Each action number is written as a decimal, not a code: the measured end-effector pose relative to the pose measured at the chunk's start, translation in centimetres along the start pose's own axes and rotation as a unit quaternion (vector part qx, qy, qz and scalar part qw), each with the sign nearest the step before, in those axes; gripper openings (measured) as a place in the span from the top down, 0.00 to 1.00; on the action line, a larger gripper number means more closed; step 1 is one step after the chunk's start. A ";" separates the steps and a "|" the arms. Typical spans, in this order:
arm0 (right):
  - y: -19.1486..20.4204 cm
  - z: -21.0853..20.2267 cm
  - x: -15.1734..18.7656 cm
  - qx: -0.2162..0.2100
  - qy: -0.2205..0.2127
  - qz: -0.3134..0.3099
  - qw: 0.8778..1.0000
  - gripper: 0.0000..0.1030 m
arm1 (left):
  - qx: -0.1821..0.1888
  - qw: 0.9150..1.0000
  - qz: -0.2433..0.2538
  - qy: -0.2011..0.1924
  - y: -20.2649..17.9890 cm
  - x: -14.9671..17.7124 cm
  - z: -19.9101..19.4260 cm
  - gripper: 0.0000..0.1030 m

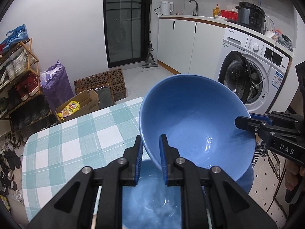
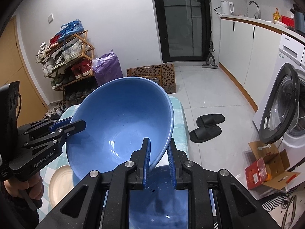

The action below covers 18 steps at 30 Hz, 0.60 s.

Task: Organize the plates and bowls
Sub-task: 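Lift the blue bowl with both tools and carry it across the table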

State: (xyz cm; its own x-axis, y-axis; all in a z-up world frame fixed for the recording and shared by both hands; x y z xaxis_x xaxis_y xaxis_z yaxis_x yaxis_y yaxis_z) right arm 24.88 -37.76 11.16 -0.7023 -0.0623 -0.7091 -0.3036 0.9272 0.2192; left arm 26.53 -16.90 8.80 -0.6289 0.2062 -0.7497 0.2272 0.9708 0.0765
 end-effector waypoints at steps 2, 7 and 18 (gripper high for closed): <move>0.6 -0.3 0.3 -0.001 0.000 -0.002 1.000 0.82 | -0.002 1.000 0.000 -0.001 0.2 0.3 -0.5 0.85; 1.9 -0.7 0.6 -0.006 -0.002 -0.005 1.000 0.82 | -0.010 1.000 0.001 -0.003 0.7 1.0 -1.6 0.85; 4.6 -0.1 2.2 -0.024 0.011 -0.010 1.000 0.82 | -0.024 1.000 -0.007 0.001 2.5 3.1 -3.1 0.85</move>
Point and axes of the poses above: each gripper's, at about its wrist camera, not at the fingertips, and z roughly the way its jaws point, y to its left, x to its underside, the point moved 1 cm from there along z, roughly the way its jaws point, and after that the axes turned 10 degrees about -x, right-handed, at the moved point
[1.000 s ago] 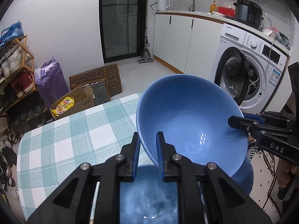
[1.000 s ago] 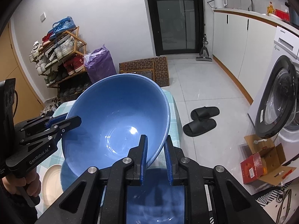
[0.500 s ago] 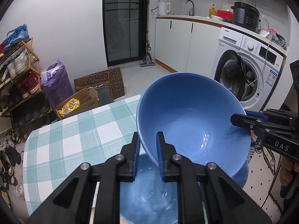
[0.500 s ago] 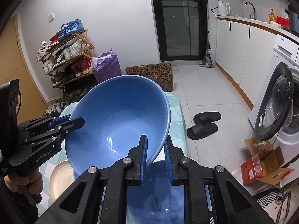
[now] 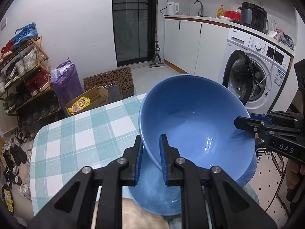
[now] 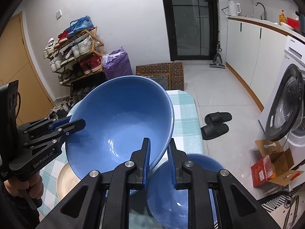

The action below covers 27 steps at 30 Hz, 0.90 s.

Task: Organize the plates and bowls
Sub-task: 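Lift the blue bowl with both tools and carry it across the table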

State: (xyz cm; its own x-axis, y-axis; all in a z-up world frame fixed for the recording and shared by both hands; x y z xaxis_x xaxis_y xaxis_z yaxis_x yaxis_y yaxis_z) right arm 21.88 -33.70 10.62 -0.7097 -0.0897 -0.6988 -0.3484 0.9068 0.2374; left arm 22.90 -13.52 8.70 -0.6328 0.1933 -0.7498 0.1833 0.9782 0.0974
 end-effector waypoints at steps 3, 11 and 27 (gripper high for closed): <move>0.7 0.4 0.5 -0.005 0.005 -0.002 1.000 0.82 | -0.004 1.000 -0.004 0.001 0.5 0.5 -0.2 0.85; 2.5 2.0 1.5 -0.017 0.020 -0.008 1.000 0.82 | -0.013 1.000 -0.012 0.011 1.7 2.1 -0.2 0.85; 3.6 5.4 3.9 -0.024 0.055 -0.007 0.998 0.82 | -0.021 0.999 -0.023 0.041 2.6 4.7 1.3 0.85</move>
Point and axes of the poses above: each gripper's, at about its wrist camera, not at the fingertips, and z roughly the way its jaws point, y to its left, x to its underside, the point moved 1 cm from there along z, roughly the way its jaws point, and after that the axes turned 10 degrees about -x, right-handed, at the moved point
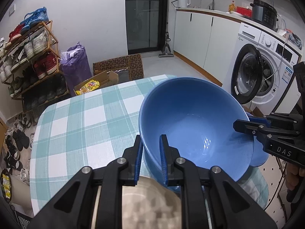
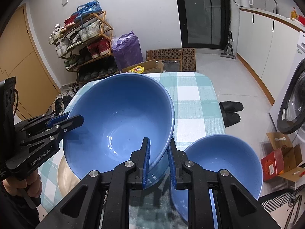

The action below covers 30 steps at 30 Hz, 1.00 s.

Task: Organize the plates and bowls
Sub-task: 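Lift the blue bowl with both tools and carry it across the table, then lower the held blue bowl onto the table beside another blue bowl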

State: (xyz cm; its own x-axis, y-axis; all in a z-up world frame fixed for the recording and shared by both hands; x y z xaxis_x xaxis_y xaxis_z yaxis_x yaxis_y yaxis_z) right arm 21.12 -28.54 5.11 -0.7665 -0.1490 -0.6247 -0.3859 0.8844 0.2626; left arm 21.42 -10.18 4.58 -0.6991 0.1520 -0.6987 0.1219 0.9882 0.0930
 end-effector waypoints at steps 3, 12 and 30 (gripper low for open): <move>0.1 0.7 0.1 0.002 0.006 -0.001 1.000 0.82 | -0.001 1.000 -0.001 0.005 0.1 0.3 0.5 0.85; -0.2 2.1 0.5 0.006 0.020 0.002 1.000 0.82 | 0.005 1.000 -0.002 0.016 0.2 1.0 1.6 0.85; -0.8 4.5 1.5 0.023 0.045 -0.004 0.999 0.82 | 0.003 0.999 0.000 0.035 -0.1 2.1 3.4 0.85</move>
Point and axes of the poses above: each gripper's, at about its wrist camera, not at the fingertips, and z roughly the way its jaws point, y to its left, x to its underside, the point moved 1 cm from there along z, roughly the way its jaws point, and after that the axes turned 10 degrees about -x, right-handed, at the moved point
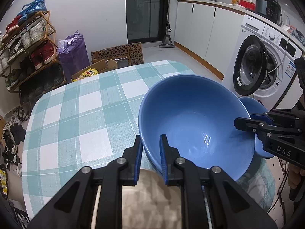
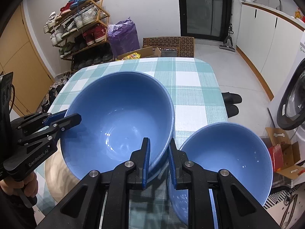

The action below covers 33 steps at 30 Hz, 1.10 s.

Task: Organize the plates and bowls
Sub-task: 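Lower the held blue bowl onto the table beside another blue bowl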

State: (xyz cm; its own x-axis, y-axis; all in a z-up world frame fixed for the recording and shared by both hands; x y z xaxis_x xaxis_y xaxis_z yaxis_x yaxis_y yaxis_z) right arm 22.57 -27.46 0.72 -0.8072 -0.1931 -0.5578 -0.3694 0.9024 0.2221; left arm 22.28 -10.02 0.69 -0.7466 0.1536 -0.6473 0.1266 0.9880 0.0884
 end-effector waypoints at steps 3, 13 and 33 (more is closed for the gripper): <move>0.0 0.2 0.1 0.000 0.001 0.001 1.000 0.82 | -0.003 1.000 0.003 0.000 -0.2 0.2 0.1 0.85; 0.0 0.8 0.5 0.016 0.006 -0.010 1.000 0.82 | -0.003 1.000 0.004 0.008 -0.3 0.6 0.9 0.85; 0.3 2.1 0.8 0.049 0.019 -0.037 0.998 0.81 | -0.017 0.999 0.026 0.013 -1.0 1.1 2.0 0.84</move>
State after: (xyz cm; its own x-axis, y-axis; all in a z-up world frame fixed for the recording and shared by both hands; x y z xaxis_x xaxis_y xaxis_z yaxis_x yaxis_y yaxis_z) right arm 22.76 -26.53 -1.38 -0.7968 -0.2737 -0.5387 -0.3835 0.9181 0.1007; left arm 22.60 -10.91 -1.65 -0.7558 0.2046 -0.6221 0.1434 0.9786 0.1477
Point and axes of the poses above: each gripper's, at about its wrist camera, not at the fingertips, and z roughly the way its jaws point, y to its left, x to its underside, the point moved 1 cm from there along z, roughly the way its jaws point, and after that the axes turned 10 degrees about -x, right-handed, at the moved point
